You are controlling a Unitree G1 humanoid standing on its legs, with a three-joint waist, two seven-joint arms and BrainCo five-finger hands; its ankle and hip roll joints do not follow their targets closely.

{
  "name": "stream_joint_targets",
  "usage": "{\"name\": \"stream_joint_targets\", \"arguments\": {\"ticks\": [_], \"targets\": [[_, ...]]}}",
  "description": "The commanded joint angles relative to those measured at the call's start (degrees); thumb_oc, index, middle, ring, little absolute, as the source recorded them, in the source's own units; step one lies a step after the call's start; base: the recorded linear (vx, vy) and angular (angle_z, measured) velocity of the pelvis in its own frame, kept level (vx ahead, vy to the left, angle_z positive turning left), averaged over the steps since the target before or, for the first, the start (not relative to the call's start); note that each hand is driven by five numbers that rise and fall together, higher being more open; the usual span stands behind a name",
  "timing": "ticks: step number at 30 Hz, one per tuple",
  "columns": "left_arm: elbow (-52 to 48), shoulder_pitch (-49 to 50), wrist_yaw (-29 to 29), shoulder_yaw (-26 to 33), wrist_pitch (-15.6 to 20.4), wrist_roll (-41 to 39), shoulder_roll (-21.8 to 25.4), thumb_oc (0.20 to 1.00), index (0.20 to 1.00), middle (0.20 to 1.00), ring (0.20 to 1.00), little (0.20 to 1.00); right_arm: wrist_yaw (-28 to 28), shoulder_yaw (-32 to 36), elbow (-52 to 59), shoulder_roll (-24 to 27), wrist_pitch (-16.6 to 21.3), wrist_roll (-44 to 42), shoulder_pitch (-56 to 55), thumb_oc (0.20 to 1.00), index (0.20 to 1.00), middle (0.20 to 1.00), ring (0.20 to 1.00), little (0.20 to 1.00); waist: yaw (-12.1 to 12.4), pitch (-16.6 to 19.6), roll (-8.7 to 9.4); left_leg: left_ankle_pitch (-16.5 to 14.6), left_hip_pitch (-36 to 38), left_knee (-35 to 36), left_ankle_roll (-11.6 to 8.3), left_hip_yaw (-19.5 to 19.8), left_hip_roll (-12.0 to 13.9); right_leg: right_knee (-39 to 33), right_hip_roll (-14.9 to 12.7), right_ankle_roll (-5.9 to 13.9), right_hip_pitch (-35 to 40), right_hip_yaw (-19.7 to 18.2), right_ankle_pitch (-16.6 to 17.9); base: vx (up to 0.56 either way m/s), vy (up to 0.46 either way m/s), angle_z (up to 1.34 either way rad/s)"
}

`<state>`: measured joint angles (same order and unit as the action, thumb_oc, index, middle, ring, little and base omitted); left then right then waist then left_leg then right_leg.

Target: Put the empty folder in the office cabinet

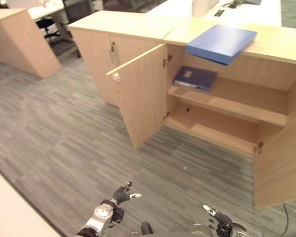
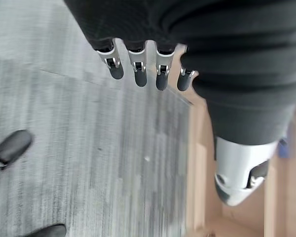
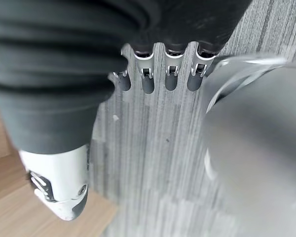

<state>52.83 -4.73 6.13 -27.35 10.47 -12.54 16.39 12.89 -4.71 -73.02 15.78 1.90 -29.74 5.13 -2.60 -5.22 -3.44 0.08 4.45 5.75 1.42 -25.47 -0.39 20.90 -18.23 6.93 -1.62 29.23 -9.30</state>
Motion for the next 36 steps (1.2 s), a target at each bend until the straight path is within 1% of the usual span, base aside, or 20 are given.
{"name": "stream_joint_targets", "arguments": {"ticks": [1, 3, 5, 6, 7, 9, 12, 14, 15, 16, 17, 18, 19, 20, 22, 24, 26, 28, 32, 36], "targets": [[-2.0, -1.7, 1.5, 1.5, 0.3, 0.4, -0.5, 1.000, 1.000, 1.000, 1.000, 1.000, -0.2, -1.5, -0.9, 0.4, 0.2, 1.8, 0.4, 1.000, 1.000, 1.000, 1.000, 1.000, 0.9, 0.8, -0.25, -1.8, -0.8, -0.7, -1.55, 5.7, 1.3, -8.9, 5.1, 0.47, 0.7, -1.1, 7.1, 0.05, -0.023, -0.67], [-5.2, -2.2, 2.1, 0.8, -0.1, 0.2, 0.0, 1.000, 1.000, 1.000, 1.000, 1.000, -0.3, -1.6, -0.6, 0.2, -0.3, 1.1, 0.3, 1.000, 1.000, 1.000, 1.000, 1.000, -0.4, 0.3, -0.09, -2.9, 0.4, -0.7, -1.52, 3.4, 1.6, -10.1, 6.7, 0.45, -2.5, 1.3, 8.5, 0.08, -0.028, -0.61], [-7.8, -2.4, 2.4, 1.0, -0.5, -0.3, 0.7, 1.000, 1.000, 1.000, 1.000, 1.000, -0.3, -1.1, -0.6, 0.2, -0.7, 0.9, 0.1, 1.000, 1.000, 1.000, 1.000, 1.000, -1.1, -0.3, 0.10, -3.7, 1.3, -0.7, -1.43, 2.2, 1.7, -10.9, 6.8, 0.87, -4.3, 3.7, 9.9, 0.05, -0.036, -0.51], [-7.9, -2.3, 2.4, 1.0, -0.6, -0.3, 0.8, 1.000, 1.000, 1.000, 1.000, 1.000, -0.3, -1.1, -0.6, 0.2, -0.8, 0.9, 0.1, 1.000, 1.000, 1.000, 1.000, 1.000, -1.1, -0.3, 0.09, -3.7, 1.3, -0.7, -1.42, 2.2, 1.7, -10.9, 6.8, 0.88, -4.3, 3.7, 9.9, 0.07, -0.070, -0.63], [-10.4, -2.7, 2.8, 0.9, -0.6, -0.4, 1.4, 1.000, 1.000, 1.000, 1.000, 1.000, -0.1, -0.9, -0.8, 0.3, -1.3, 1.1, -0.5, 1.000, 1.000, 1.000, 1.000, 1.000, -2.4, -0.7, 0.52, -4.6, 2.1, -0.7, -1.07, 1.8, 1.4, -12.3, 7.3, 1.09, -5.3, 2.6, 10.1, 0.06, -0.050, -0.56], [-11.7, -2.8, 2.8, 1.3, -0.6, -0.6, 1.8, 1.000, 1.000, 1.000, 1.000, 1.000, -0.2, -0.9, -1.2, 0.1, -1.4, 1.3, -1.2, 1.000, 1.000, 1.000, 1.000, 1.000, -2.8, -0.4, 1.16, -5.5, 3.2, -0.7, -0.99, 1.6, 1.1, -15.0, 8.7, 0.68, -4.1, 0.5, 10.3, 0.15, -0.143, -0.30], [-13.2, -2.9, 2.9, 1.7, -0.5, -0.9, 2.2, 1.000, 1.000, 1.000, 1.000, 1.000, -0.4, -0.7, -1.8, 0.3, -1.3, 1.8, -1.9, 1.000, 1.000, 1.000, 1.000, 1.000, -2.9, -0.1, 1.63, -5.9, 4.6, -1.1, -1.19, 1.0, 1.1, -17.0, 10.2, 0.35, -2.5, -0.7, 10.3, 0.13, -0.136, -0.43], [-16.5, -3.3, 3.9, 1.6, -0.9, -1.9, 3.4, 1.000, 1.000, 1.000, 1.000, 1.000, -0.3, -0.2, -2.4, 0.9, -1.5, 2.4, -2.4, 1.000, 1.000, 1.000, 1.000, 1.000, -3.1, -0.3, 3.08, -9.6, 3.0, -9.8, -2.14, -0.9, 3.6, -17.7, 11.0, -0.53, -0.5, -1.3, 9.4, 0.20, -0.275, -0.35], [-18.9, -3.1, 4.0, 2.3, -1.2, -2.7, 4.2, 1.000, 1.000, 1.000, 1.000, 1.000, -0.6, -0.5, -2.9, 1.3, -1.6, 3.1, -2.5, 1.000, 1.000, 1.000, 1.000, 1.000, -2.9, -0.8, 4.26, -10.9, 0.9, -18.8, -3.05, -2.1, 6.5, -18.1, 11.2, -1.63, 1.1, -1.8, 8.3, 0.17, -0.284, -0.22], [-19.0, -2.9, 3.7, 2.8, -1.2, -2.9, 4.3, 1.000, 1.000, 1.000, 1.000, 1.000, -0.8, -0.6, -3.2, 1.3, -1.6, 3.6, -2.4, 1.000, 1.000, 1.000, 1.000, 1.000, -2.4, -1.2, 4.60, -10.1, -0.5, -23.9, -3.68, -1.7, 8.4, -18.4, 11.7, -2.48, 1.9, -2.2, 7.4, 0.16, -0.275, -0.19], [-19.5, -2.8, 3.2, 3.2, -1.0, -2.9, 4.3, 1.000, 1.000, 1.000, 1.000, 1.000, -1.0, -0.9, -3.4, 1.6, -1.7, 4.1, -2.3, 1.000, 1.000, 1.000, 1.000, 1.000, -1.7, -1.7, 4.83, -7.8, -2.6, -28.7, -4.67, -0.2, 9.9, -18.5, 12.4, -3.47, 2.8, -2.8, 6.4, 0.07, -0.149, -0.27], [-19.5, -2.8, 3.2, 3.2, -1.0, -2.9, 4.3, 1.000, 1.000, 1.000, 1.000, 1.000, -1.0, -0.9, -3.5, 1.6, -1.7, 4.1, -2.2, 1.000, 1.000, 1.000, 1.000, 1.000, -1.7, -1.8, 4.77, -7.9, -2.9, -29.4, -4.96, 0.0, 10.3, -18.5, 12.7, -3.69, 2.8, -2.7, 6.2, 0.06, -0.120, -0.48], [-19.9, -2.6, 2.8, 3.5, -0.9, -3.0, 4.2, 1.000, 1.000, 1.000, 1.000, 1.000, -1.0, -1.0, -3.4, 1.7, -1.8, 4.3, -2.2, 1.000, 1.000, 1.000, 1.000, 1.000, -1.3, -2.0, 4.97, -6.7, -5.2, -30.8, -5.25, 1.7, 10.7, -18.8, 12.9, -4.29, 3.5, -3.0, 5.6, 0.05, -0.066, -0.70], [-20.3, -2.5, 2.6, 3.9, -0.8, -2.9, 4.2, 1.000, 1.000, 1.000, 1.000, 1.000, -0.9, -1.1, -3.2, 1.9, -1.9, 4.7, -2.6, 1.000, 1.000, 1.000, 1.000, 1.000, -1.0, -2.0, 5.41, -6.9, -7.3, -30.8, -5.01, 2.8, 10.8, -19.2, 12.7, -4.35, 4.1, -3.4, 5.3, 0.09, -0.041, -0.55], [-22.0, -1.9, 2.6, 4.9, -0.9, -3.0, 4.3, 1.000, 1.000, 1.000, 1.000, 1.000, -0.7, -1.6, -3.1, 2.0, -1.9, 5.7, -3.0, 1.000, 1.000, 1.000, 1.000, 1.000, -0.7, -1.8, 5.89, -8.0, -8.5, -26.3, -4.34, 3.9, 10.1, -19.4, 12.1, -4.04, 4.7, -4.2, 4.9, 0.14, 0.025, -0.05], [-23.3, -1.7, 2.5, 5.6, -0.8, -2.9, 4.3, 1.000, 1.000, 1.000, 1.000, 1.000, -0.6, -1.7, -2.9, 2.2, -1.8, 6.9, -3.2, 1.000, 1.000, 1.000, 1.000, 1.000, 0.0, -1.9, 5.78, -4.5, -10.9, -21.9, -5.17, 6.0, 10.0, -19.7, 12.4, -3.95, 5.8, -5.3, 4.2, 0.18, 0.045, -0.02], [-24.4, -1.7, 2.5, 5.9, -0.7, -2.9, 4.5, 1.000, 1.000, 1.000, 1.000, 1.000, -0.9, -1.5, -2.6, 2.4, -1.5, 7.1, -3.1, 1.000, 1.000, 1.000, 1.000, 1.000, 0.6, -2.4, 5.38, 1.1, -12.2, -14.7, -6.95, 8.2, 10.2, -20.2, 12.8, -3.87, 7.1, -6.3, 3.6, 0.18, 0.053, -0.17], [-25.6, -1.9, 2.8, 5.8, -0.9, -2.6, 5.0, 1.000, 1.000, 1.000, 1.000, 1.000, -0.5, -1.4, -2.6, 2.2, -1.7, 7.2, -3.3, 1.000, 1.000, 1.000, 1.000, 1.000, 0.7, -2.3, 4.71, 4.1, -11.5, -8.9, -7.74, 8.4, 10.7, -20.3, 13.0, -3.38, 8.4, -7.0, 3.1, 0.26, 0.108, -0.38], [-26.7, -2.1, 3.9, 4.6, -0.9, 0.4, 6.0, 1.000, 1.000, 1.000, 1.000, 1.000, 0.5, -0.9, -5.3, 1.7, -2.7, 8.3, -3.1, 1.000, 1.000, 1.000, 1.000, 1.000, 0.9, -0.8, 3.68, 3.7, -8.8, -6.2, -7.36, 8.4, 9.3, -21.4, 12.6, -2.62, 10.7, -7.7, 2.8, 0.24, 0.132, -0.34], [-30.0, -2.3, 5.0, 4.1, -0.7, 1.7, 7.8, 1.000, 1.000, 1.000, 1.000, 1.000, 1.1, 0.0, -6.7, 0.9, -3.3, 9.5, -3.3, 1.000, 1.000, 1.000, 1.000, 1.000, 1.1, 1.2, 3.16, 1.3, -5.5, -4.9, -5.30, 6.7, 5.8, -20.9, 9.7, -0.80, 12.5, -8.5, 2.9, 0.29, 0.224, -0.26]]}}
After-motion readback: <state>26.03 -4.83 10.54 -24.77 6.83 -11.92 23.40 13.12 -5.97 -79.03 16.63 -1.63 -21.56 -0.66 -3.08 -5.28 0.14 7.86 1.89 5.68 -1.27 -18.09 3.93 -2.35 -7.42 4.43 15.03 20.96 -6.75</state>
